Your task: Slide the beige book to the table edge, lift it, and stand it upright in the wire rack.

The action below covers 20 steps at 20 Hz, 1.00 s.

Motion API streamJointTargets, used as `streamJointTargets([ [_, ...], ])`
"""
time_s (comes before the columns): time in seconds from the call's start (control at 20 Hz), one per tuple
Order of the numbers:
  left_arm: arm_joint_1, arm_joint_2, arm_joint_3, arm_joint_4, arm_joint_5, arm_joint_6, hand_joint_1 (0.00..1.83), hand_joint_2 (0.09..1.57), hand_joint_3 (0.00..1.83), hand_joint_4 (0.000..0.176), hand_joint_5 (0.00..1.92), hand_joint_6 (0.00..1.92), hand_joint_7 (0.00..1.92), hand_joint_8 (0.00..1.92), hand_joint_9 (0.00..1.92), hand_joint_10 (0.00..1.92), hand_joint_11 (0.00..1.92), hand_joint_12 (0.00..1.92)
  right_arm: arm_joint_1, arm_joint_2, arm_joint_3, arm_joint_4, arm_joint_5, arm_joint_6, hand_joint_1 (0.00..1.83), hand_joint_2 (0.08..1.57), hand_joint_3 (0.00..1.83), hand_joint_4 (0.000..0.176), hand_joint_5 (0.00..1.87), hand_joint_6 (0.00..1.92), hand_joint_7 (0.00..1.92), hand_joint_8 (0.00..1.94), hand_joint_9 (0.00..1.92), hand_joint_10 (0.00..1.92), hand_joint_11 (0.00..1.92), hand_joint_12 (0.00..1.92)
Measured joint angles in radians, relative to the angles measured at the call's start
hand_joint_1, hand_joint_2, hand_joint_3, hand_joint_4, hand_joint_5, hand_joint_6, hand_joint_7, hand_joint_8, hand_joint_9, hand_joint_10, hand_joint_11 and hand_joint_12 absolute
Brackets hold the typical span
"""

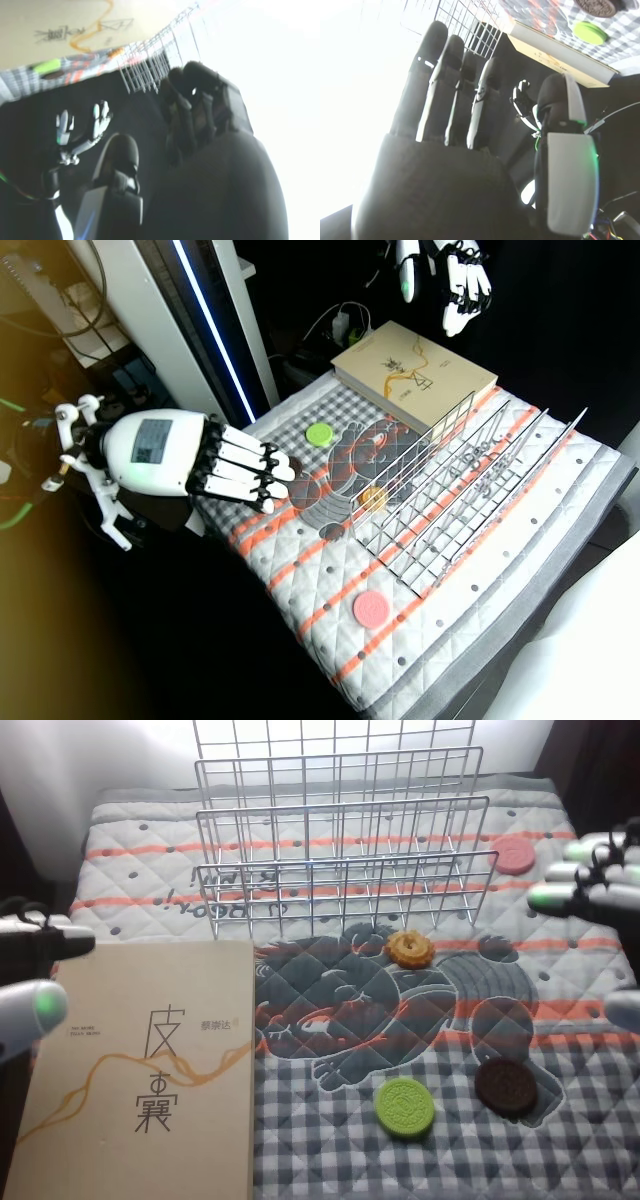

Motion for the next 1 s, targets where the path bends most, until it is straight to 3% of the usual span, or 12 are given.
streamJointTargets([
  [0.1, 0.016, 0.004, -0.006, -0.003, -0.033, 0.000, 0.01, 1.40, 0.00, 0.034, 0.41, 0.00, 0.30, 0.00, 0.24, 0.00, 0.00, 0.56, 0.061, -0.010, 0.014, -0.058, -0.019, 0.014, 0.00, 1.38, 0.00, 0.017, 0.15, 0.00, 0.16, 0.00, 0.02, 0.00, 0.14, 0.11],
  [0.15, 0.026, 0.005, -0.012, -0.005, -0.049, 0.000, 0.00, 1.39, 0.00, 0.000, 0.33, 0.00, 0.24, 0.01, 0.17, 0.01, 0.00, 0.34, 0.101, -0.019, 0.020, -0.093, -0.048, 0.018, 0.00, 1.38, 0.00, 0.000, 0.12, 0.00, 0.13, 0.00, 0.00, 0.00, 0.07, 0.08],
  [0.2, 0.042, 0.005, -0.018, -0.011, -0.071, 0.000, 0.00, 1.37, 0.00, 0.000, 0.22, 0.01, 0.17, 0.01, 0.11, 0.01, 0.00, 0.09, 0.165, -0.038, 0.031, -0.164, -0.095, 0.043, 0.00, 1.39, 0.00, 0.000, 0.08, 0.00, 0.10, 0.00, 0.00, 0.00, 0.03, 0.05],
  [0.25, 0.062, 0.005, -0.021, -0.016, -0.092, 0.000, 0.00, 1.36, 0.00, 0.000, 0.15, 0.00, 0.13, 0.00, 0.06, 0.00, 0.00, 0.02, 0.212, -0.061, 0.047, -0.233, -0.127, 0.084, 0.00, 1.39, 0.00, 0.000, 0.06, 0.00, 0.08, 0.00, 0.00, 0.00, 0.00, 0.03],
  [0.4, 0.111, 0.010, -0.023, -0.053, -0.132, -0.046, 0.00, 1.31, 0.00, 0.000, 0.01, 0.00, 0.01, 0.00, 0.00, 0.00, 0.00, 0.00, 0.305, -0.134, 0.099, -0.420, -0.201, 0.241, 0.00, 1.42, 0.01, 0.000, 0.06, 0.01, 0.06, 0.01, 0.00, 0.00, 0.01, 0.00],
  [0.55, 0.146, 0.011, -0.021, -0.079, -0.185, -0.069, 0.00, 1.30, 0.00, 0.000, 0.00, 0.00, 0.00, 0.00, 0.00, 0.00, 0.00, 0.00, 0.386, -0.172, 0.121, -0.578, -0.263, 0.337, 0.00, 1.41, 0.01, 0.000, 0.10, 0.02, 0.08, 0.01, 0.02, 0.01, 0.05, 0.02],
  [0.65, 0.154, 0.010, -0.021, -0.073, -0.197, -0.079, 0.00, 1.29, 0.00, 0.000, 0.00, 0.00, 0.00, 0.00, 0.00, 0.00, 0.00, 0.00, 0.480, -0.221, 0.153, -0.751, -0.308, 0.465, 0.04, 1.46, 0.01, 0.000, 0.11, 0.01, 0.10, 0.01, 0.04, 0.01, 0.09, 0.03],
  [0.85, 0.156, 0.006, -0.018, -0.080, -0.200, -0.090, 0.00, 1.31, 0.00, 0.000, 0.00, 0.00, 0.00, 0.00, 0.00, 0.00, 0.00, 0.00, 0.554, -0.298, 0.189, -0.986, -0.337, 0.615, 0.02, 1.49, 0.00, 0.000, 0.12, 0.00, 0.10, 0.01, 0.04, 0.01, 0.05, 0.01],
  [1.0, 0.156, 0.003, -0.016, -0.074, -0.198, -0.090, 0.00, 1.35, 0.00, 0.000, 0.00, 0.00, 0.00, 0.00, 0.00, 0.00, 0.00, 0.00, 0.587, -0.334, 0.209, -1.083, -0.346, 0.694, 0.02, 1.50, 0.00, 0.000, 0.12, 0.00, 0.12, 0.01, 0.06, 0.01, 0.06, 0.01],
])
